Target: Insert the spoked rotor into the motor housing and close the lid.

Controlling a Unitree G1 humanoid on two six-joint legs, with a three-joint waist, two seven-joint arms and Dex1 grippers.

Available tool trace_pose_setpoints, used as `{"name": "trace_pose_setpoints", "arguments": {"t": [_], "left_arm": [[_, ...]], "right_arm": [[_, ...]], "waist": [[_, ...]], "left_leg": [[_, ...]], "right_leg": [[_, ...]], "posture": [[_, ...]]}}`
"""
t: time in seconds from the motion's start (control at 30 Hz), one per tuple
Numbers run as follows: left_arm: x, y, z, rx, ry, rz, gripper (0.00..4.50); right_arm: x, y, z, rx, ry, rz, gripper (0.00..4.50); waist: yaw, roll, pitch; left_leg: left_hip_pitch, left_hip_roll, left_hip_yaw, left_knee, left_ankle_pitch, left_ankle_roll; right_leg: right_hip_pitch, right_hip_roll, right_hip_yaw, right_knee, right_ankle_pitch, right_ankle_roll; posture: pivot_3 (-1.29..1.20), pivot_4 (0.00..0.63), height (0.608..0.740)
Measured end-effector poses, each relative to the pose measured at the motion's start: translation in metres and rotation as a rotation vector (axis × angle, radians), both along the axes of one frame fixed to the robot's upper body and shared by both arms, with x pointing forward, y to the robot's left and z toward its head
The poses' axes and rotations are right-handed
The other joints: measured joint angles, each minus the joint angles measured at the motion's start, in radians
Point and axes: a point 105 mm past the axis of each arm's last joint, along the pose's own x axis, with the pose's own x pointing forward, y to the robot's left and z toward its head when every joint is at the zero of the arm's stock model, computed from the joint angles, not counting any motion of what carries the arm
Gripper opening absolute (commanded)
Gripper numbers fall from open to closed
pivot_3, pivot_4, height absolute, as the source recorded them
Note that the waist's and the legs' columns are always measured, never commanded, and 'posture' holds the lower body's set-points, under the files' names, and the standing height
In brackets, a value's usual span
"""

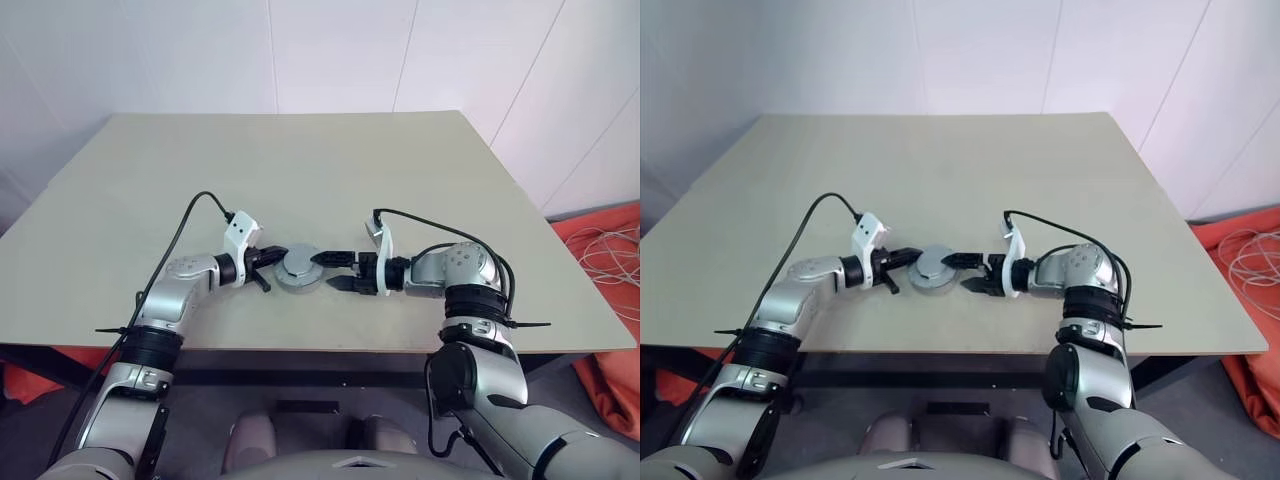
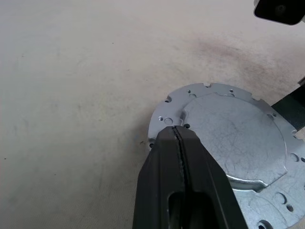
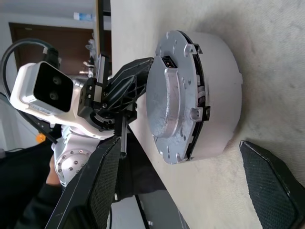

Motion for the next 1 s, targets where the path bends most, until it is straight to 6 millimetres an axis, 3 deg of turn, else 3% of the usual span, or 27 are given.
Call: {"name": "trace_pose_setpoints", "arguments": {"t": [0.33,0.43,0.7,1.0], "left_arm": [[-0.0001,0.0002,0.0000,0.003,0.000,-0.001,0.00],[-0.0001,0.0002,0.0000,0.004,0.000,-0.001,0.00],[0.0006,0.0032,0.0001,0.004,0.006,0.010,0.00],[0.0009,0.0061,-0.0007,0.004,0.017,0.021,0.00]], "right_arm": [[-0.0011,0.0076,-0.0025,0.045,0.034,-0.020,4.49],[-0.0007,0.0065,-0.0032,0.047,0.038,-0.029,3.83],[-0.0025,0.0040,-0.0074,0.082,0.062,-0.061,1.17],[-0.0016,0.0074,-0.0059,0.096,0.050,-0.071,1.11]], "waist": [[0.000,0.000,0.000],[0.000,0.000,0.000],[0.002,0.000,0.000],[0.001,0.001,-0.001]], "left_leg": [[0.000,0.000,0.000,-0.003,0.001,-0.002],[0.000,0.000,0.000,-0.004,0.001,-0.002],[0.000,-0.001,0.000,-0.008,0.002,-0.003],[0.000,-0.001,0.001,-0.012,0.003,-0.005]], "right_leg": [[0.000,0.000,0.000,-0.002,0.000,0.000],[0.000,0.000,0.000,-0.002,0.000,0.000],[0.000,0.000,0.000,-0.008,0.000,0.001],[0.000,0.000,0.000,-0.008,0.000,0.000]], "posture": [[0.00,0.000,0.740],[0.00,0.000,0.740],[0.00,0.000,0.740],[0.00,0.000,0.740]]}}
